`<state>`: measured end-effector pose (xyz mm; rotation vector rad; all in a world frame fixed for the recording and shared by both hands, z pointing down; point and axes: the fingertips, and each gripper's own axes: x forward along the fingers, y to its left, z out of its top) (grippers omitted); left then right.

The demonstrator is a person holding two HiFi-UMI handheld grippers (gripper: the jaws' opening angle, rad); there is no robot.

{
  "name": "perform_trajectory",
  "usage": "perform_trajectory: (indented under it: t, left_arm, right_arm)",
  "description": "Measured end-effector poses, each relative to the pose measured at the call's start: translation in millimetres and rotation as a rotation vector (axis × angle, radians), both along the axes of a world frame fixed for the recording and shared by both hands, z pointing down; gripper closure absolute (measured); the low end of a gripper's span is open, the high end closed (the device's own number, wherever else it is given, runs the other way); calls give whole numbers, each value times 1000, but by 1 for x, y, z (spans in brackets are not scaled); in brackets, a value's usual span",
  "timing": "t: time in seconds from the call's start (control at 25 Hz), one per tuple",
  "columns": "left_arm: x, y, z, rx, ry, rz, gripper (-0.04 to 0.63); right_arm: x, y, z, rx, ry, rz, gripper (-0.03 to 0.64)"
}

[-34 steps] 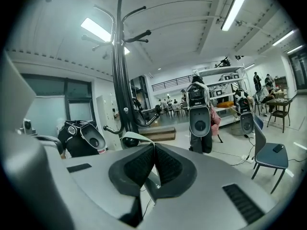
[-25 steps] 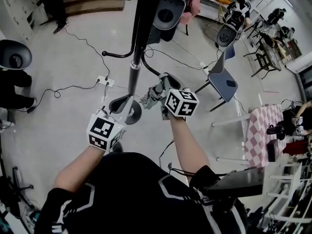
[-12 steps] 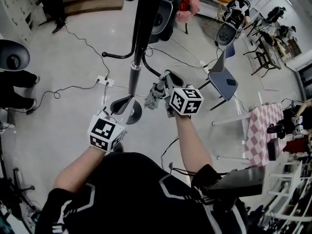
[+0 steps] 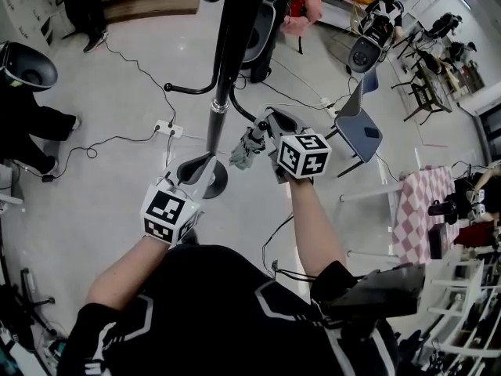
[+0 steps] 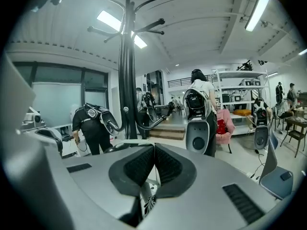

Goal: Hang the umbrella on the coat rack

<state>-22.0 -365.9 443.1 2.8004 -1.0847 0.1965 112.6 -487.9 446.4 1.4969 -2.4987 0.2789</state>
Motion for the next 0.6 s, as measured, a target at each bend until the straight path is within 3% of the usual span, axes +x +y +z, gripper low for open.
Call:
perform_trajectory:
  t: [0.36,0.6]
  left_arm:
    - [-4,1,3,-5,4,-21,584]
    - [-4,2,2,-2,5,-24,584]
  right_arm:
    - [-1,2,19,-19,-87,-29,609]
    - [-21,12,36,-21,-72,-83,609]
